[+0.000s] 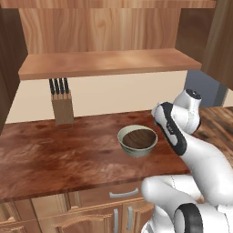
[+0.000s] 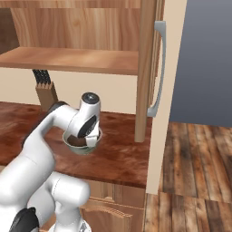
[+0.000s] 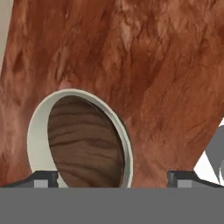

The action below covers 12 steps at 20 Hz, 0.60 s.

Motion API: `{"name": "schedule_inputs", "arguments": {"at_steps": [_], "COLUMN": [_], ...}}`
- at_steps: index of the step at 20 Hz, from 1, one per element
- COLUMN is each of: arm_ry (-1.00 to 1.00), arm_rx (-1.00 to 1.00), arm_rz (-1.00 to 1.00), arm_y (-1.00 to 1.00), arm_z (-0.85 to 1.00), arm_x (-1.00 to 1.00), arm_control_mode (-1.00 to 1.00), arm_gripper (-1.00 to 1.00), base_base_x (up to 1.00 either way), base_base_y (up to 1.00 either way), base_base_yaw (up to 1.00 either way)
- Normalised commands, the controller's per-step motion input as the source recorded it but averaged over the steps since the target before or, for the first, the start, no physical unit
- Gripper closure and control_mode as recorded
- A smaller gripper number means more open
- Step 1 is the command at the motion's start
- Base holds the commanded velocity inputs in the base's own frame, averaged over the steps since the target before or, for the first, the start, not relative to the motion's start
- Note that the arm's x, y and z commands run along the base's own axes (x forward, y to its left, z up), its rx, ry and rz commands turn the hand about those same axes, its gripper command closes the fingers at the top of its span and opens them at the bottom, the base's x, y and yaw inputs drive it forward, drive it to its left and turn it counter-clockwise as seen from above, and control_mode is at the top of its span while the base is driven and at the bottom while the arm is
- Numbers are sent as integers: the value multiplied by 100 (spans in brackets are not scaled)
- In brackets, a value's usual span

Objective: Pick up the bowls on the counter and stack them on top of one another in the open cabinet. Place the smaller bowl on top of the larger bowl.

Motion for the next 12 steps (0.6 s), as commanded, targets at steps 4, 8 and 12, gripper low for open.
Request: {"name": "schedule_inputs", "arguments": {"at_steps": [4,8,12], "arm_ry": [1,1,0], "arm_rx": [0,-1,-4], "arm_rz": [24,16,10], "arm_y": [-5,10,11], "arm_z": [-10,-26,-31], "arm_x": [-25,-2,0], "arm_control_mode": [-100,-100,-100], "arm_gripper": [-100,-100,-100], "base_base_x": [0,0,0], "base_base_y": [0,0,0], "base_base_yaw": [0,0,0]}}
